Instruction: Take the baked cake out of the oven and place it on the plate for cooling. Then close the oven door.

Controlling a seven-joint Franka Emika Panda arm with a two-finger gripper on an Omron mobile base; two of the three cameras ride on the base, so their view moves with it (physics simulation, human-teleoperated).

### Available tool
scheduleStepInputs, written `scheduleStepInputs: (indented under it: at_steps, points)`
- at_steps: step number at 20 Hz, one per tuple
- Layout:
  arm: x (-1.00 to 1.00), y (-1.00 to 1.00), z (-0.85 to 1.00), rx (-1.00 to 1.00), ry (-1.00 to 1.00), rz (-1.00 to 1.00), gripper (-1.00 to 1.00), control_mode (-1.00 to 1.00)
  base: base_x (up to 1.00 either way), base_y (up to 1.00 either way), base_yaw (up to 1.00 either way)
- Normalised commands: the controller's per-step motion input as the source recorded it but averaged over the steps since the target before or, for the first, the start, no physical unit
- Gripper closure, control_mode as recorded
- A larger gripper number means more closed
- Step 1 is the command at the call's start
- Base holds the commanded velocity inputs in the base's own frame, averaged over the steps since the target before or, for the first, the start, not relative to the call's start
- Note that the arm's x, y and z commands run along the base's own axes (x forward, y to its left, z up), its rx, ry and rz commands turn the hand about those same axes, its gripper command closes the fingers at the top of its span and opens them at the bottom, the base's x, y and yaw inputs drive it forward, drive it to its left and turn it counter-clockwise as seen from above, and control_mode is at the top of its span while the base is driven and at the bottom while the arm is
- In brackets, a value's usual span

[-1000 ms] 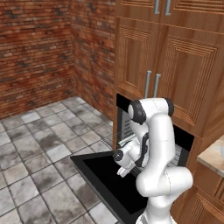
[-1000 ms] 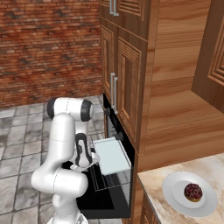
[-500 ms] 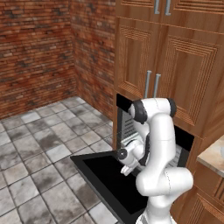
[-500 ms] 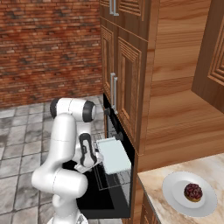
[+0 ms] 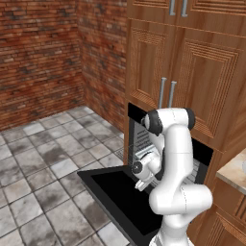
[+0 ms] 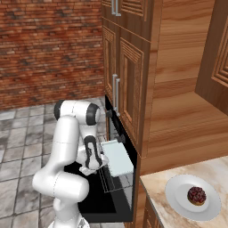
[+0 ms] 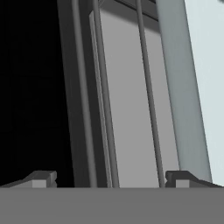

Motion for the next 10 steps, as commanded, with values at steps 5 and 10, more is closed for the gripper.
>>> scheduleStepInputs:
  at_steps: [5, 10]
  points:
    - [0.15, -0.15, -0.01, 0.0, 0.0, 0.0, -1.0, -1.0, 0.0, 0.0, 0.0]
    - [0.11, -0.16, 0.0, 0.0, 0.0, 0.0, -1.0, -1.0, 0.0, 0.0, 0.0]
